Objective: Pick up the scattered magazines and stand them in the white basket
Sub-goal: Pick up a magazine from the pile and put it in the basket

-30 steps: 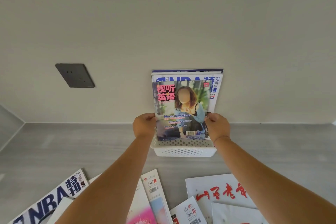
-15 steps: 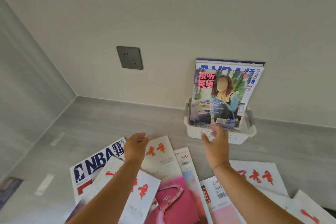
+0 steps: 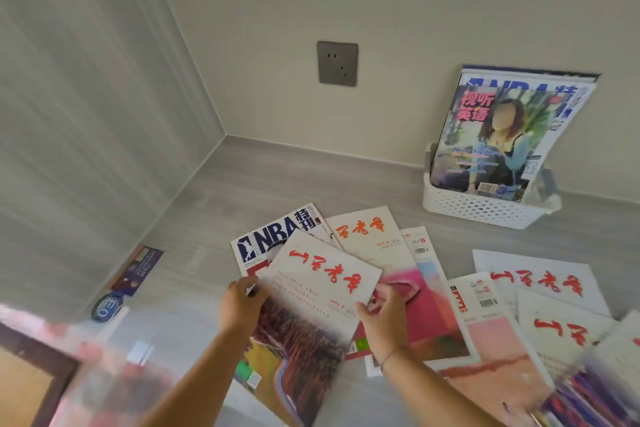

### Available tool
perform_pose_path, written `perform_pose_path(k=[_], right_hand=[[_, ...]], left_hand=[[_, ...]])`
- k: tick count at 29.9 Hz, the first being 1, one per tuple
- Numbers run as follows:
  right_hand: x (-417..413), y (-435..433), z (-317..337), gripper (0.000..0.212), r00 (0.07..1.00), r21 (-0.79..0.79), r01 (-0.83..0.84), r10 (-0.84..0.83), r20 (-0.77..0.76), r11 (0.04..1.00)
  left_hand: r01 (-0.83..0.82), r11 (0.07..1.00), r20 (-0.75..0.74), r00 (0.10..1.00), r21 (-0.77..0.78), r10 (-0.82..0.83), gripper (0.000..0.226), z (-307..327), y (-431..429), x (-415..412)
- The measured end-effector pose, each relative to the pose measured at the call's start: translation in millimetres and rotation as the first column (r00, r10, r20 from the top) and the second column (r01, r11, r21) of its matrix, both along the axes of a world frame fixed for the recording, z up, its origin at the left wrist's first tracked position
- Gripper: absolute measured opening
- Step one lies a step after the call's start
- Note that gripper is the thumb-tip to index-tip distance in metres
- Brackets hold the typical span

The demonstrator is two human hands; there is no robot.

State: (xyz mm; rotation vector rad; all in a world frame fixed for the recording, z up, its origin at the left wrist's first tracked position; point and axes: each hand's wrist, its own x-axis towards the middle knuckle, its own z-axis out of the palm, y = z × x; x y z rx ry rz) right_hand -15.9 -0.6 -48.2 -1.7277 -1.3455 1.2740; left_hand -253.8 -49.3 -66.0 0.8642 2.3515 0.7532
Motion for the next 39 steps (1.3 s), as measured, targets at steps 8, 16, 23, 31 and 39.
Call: perform_pose_path(k=[8, 16, 23, 31, 39], right_hand=[[-21, -36, -5, 0.037, 0.986, -0.105, 0.166, -0.164, 0.022, 0.981], [-11, -19, -4, 0.025, 0.99, -0.253, 0.079, -0.105, -0.092, 0.964], [10, -9, -2, 0.024, 0.975, -0.194, -0.02, -0.024, -0.22, 0.981], [51, 25, 10, 0.045, 0.899, -0.2, 0.001, -0.088, -0.428, 0.98], [144, 108, 51, 0.019, 0.969, 0.039, 0.049, -0.038, -0.243, 0.998]], left_hand=[[0.028, 0.996, 0.087, 0.996, -0.083, -0.021, 0.04, -6, -19, -8], [0.053, 0.996, 0.254, 0.967, -0.076, -0.032, 0.015, -1, -15, -6], [0.134, 0.986, 0.386, 0.908, 0.099, -0.162, 0.006, 28, 8, 7], [0.139, 0.949, 0.527, 0.804, 0.283, -0.275, 0.012, 84, 52, 54], [0.213, 0.901, 0.449, 0.809, 0.379, -0.38, 0.016, 113, 139, 124]])
